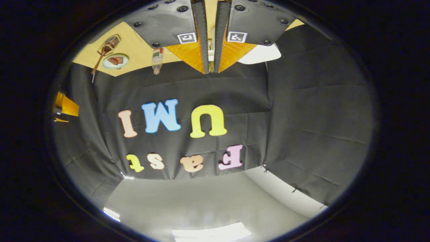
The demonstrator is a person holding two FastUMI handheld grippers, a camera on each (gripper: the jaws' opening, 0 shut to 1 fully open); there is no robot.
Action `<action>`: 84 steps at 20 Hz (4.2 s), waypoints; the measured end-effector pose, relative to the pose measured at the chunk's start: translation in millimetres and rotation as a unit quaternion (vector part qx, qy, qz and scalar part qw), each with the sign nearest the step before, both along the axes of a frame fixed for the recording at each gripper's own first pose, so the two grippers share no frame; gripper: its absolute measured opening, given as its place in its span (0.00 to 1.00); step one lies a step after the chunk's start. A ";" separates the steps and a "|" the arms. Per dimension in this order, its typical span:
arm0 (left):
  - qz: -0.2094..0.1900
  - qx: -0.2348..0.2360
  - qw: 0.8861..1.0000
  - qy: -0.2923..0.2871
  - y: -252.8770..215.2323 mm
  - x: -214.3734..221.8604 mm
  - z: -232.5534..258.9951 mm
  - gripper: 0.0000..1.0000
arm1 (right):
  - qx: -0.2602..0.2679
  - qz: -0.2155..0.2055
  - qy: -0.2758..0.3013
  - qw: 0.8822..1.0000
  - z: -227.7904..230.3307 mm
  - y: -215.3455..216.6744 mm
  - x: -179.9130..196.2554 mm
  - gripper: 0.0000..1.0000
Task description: Close the left gripper, press the button to open the rice cooker; take a wooden spoon from the chopstick holder with the right hand, scoop a spoonful of rice and pour it into the rice cooker, then put the wooden spoon back into the chopstick holder.
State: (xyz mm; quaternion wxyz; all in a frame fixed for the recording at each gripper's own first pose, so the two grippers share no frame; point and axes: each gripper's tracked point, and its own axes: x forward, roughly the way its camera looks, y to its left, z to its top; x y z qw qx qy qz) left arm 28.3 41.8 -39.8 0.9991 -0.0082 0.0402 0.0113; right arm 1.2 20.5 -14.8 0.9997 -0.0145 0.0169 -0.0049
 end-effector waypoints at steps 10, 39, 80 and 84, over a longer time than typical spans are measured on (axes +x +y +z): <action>0.024 -0.003 0.999 0.022 41.5 35.6 -24.6 0.08 | -0.020 -0.023 0.004 1.000 -0.4 1.3 -1.0 0.98; 0.078 -0.026 0.976 0.202 138.2 166.0 -247.4 0.09 | -0.049 -0.132 0.048 0.989 -15.2 -16.2 -22.5 0.98; 0.027 0.003 0.999 -0.033 -6.4 -4.5 54.3 0.91 | 0.096 -0.062 0.190 0.975 -196.6 -116.4 106.5 0.98; 0.046 0.015 0.998 -0.034 5.6 -22.4 61.6 0.96 | 0.118 -0.061 0.252 0.959 -244.4 -114.9 106.6 0.98</action>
